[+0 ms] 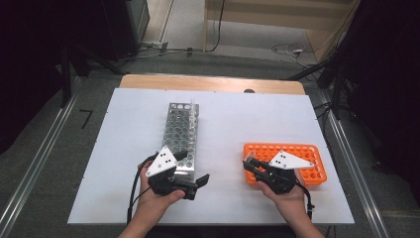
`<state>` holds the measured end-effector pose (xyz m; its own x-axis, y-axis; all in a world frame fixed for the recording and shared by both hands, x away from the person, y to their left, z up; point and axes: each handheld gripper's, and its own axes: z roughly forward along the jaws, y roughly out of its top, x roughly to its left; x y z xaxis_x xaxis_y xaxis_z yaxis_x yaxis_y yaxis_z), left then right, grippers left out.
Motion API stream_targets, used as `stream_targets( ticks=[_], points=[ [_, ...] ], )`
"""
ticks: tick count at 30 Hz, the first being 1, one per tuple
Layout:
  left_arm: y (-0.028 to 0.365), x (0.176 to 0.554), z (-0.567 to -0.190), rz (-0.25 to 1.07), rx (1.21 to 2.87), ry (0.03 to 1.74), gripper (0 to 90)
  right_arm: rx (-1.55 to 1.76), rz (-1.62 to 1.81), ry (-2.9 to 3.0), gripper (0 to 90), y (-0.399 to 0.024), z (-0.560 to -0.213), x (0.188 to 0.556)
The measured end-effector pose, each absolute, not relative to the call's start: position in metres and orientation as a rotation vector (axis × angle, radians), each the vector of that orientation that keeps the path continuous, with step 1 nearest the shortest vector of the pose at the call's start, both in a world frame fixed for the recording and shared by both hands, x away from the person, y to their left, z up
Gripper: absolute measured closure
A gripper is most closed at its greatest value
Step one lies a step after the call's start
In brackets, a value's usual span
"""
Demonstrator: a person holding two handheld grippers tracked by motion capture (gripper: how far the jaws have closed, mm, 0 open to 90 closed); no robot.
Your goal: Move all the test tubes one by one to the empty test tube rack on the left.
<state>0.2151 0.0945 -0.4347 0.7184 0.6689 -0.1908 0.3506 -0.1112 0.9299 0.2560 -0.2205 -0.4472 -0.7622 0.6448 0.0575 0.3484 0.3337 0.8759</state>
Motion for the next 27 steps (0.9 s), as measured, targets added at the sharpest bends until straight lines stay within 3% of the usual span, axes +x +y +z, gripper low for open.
stream_targets(
  ticks=[10, 19, 27],
  points=[
    [0.078, 0.211, -0.431, 0.284, 1.713, 0.764, 14.5, 0.784, 1.418, 2.409, 74.2, -0.197, -0.449, 0.243],
    [0.06, 0.207, -0.431, 0.275, 1.74, 0.719, 44.7, 0.688, 1.421, 2.491, 74.2, -0.177, -0.453, 0.232],
    [0.052, 0.206, -0.433, 0.269, 1.774, 0.665, 63.8, 0.641, 1.438, 2.533, 74.2, -0.169, -0.452, 0.225]
  ],
)
